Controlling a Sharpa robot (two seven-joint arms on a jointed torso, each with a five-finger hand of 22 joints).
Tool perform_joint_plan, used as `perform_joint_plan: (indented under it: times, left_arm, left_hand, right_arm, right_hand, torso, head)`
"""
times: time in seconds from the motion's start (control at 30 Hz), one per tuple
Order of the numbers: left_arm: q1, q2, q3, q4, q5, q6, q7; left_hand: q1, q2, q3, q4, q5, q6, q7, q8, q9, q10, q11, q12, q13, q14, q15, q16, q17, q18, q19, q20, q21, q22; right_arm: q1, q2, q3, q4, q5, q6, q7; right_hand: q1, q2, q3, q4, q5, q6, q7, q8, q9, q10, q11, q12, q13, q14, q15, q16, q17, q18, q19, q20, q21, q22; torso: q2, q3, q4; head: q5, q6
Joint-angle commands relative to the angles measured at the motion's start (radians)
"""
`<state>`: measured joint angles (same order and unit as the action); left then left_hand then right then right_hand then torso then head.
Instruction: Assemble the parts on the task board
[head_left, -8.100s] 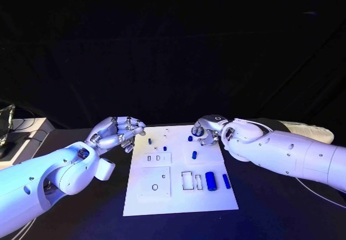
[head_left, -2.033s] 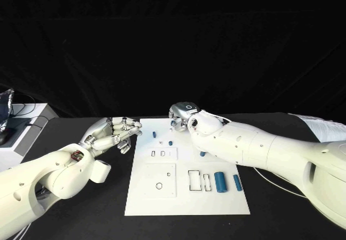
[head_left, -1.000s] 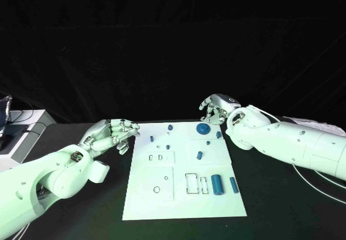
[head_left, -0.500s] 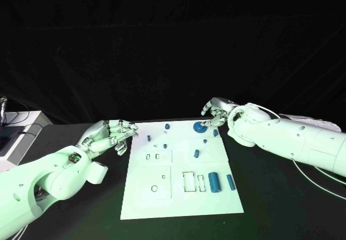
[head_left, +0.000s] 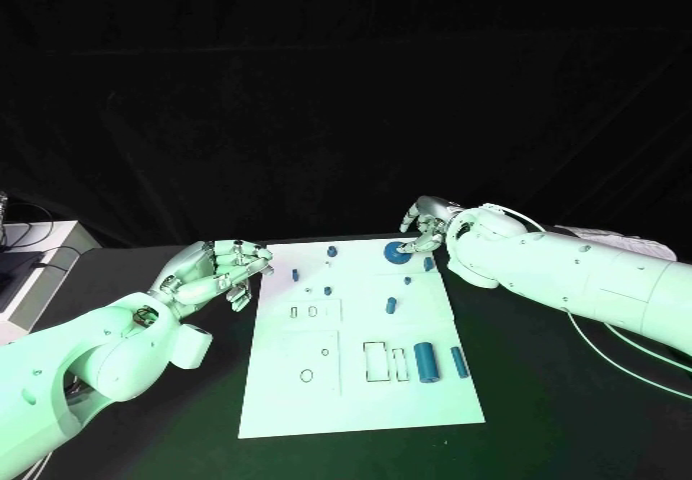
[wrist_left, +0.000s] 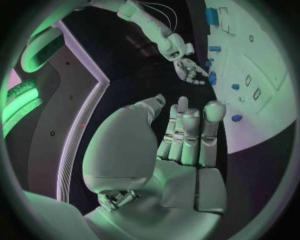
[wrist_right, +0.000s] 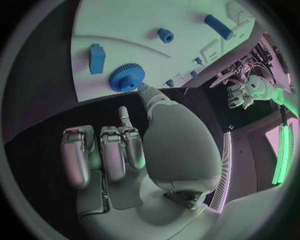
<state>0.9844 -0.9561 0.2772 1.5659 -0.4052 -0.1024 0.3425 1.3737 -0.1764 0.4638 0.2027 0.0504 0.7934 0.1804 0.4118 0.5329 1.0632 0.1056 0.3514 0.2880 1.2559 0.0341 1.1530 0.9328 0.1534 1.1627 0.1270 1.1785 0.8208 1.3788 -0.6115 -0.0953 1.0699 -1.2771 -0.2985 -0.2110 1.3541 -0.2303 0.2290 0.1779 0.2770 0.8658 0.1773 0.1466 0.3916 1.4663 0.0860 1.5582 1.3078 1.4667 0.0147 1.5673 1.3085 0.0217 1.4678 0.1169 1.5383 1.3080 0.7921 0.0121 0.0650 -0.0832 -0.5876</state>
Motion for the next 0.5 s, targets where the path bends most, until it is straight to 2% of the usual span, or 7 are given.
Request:
perform_joint_plan:
  times: [0.03,0.3,0.5]
  left_arm:
    - [-0.001,0.003,0.001,0.001,0.007,0.019,0.01]
    - [-0.001,0.003,0.001,-0.001,0.007,0.018,0.009]
    - [-0.001,0.003,0.001,-0.002,0.007,0.018,0.008]
  left_hand:
    - [-0.005,0.005,0.005,0.002,0.0,-0.008,-0.002,-0.007,-0.001,-0.004,-0.001,-0.007,-0.001,-0.006,-0.002,-0.003,0.0,-0.013,-0.005,0.0,0.0,0.001]
    - [-0.005,0.005,0.005,0.002,0.0,-0.008,-0.002,-0.007,-0.001,-0.004,-0.001,-0.007,-0.001,-0.006,-0.002,-0.003,0.0,-0.013,-0.005,0.0,0.0,0.001]
    - [-0.005,0.006,0.007,0.001,0.0,-0.007,-0.001,-0.008,-0.002,-0.004,-0.001,-0.008,-0.002,-0.005,-0.002,-0.003,0.002,-0.013,-0.005,0.0,0.002,0.004]
  right_arm:
    - [-0.002,0.009,-0.001,-0.009,0.012,0.023,-0.022]
    - [-0.012,0.021,-0.005,-0.02,0.012,0.054,-0.024]
    - [-0.018,0.023,-0.007,-0.023,0.01,0.066,-0.026]
  right_hand:
    - [0.003,0.009,-0.005,-0.001,0.0,-0.006,0.002,0.0,-0.001,0.093,0.01,0.004,0.249,0.104,0.007,0.003,0.262,-0.012,0.081,0.008,0.004,0.228]
    - [0.004,0.011,-0.006,0.001,0.001,-0.006,0.002,0.0,-0.001,0.092,0.01,0.003,0.248,0.104,0.008,0.003,0.262,-0.012,0.082,0.008,0.005,0.229]
    - [0.004,0.013,-0.009,0.005,0.001,-0.003,0.002,0.003,0.0,0.093,0.01,0.004,0.249,0.104,0.008,0.003,0.262,-0.013,0.083,0.009,0.007,0.231]
  torso:
    - [0.0,-0.0006,0.0009]
    - [0.0,-0.0002,-0.0018]
    - [0.0,-0.0002,-0.0015]
  head:
    - [0.0,-0.003]
    - [0.004,-0.007]
    - [0.007,-0.01]
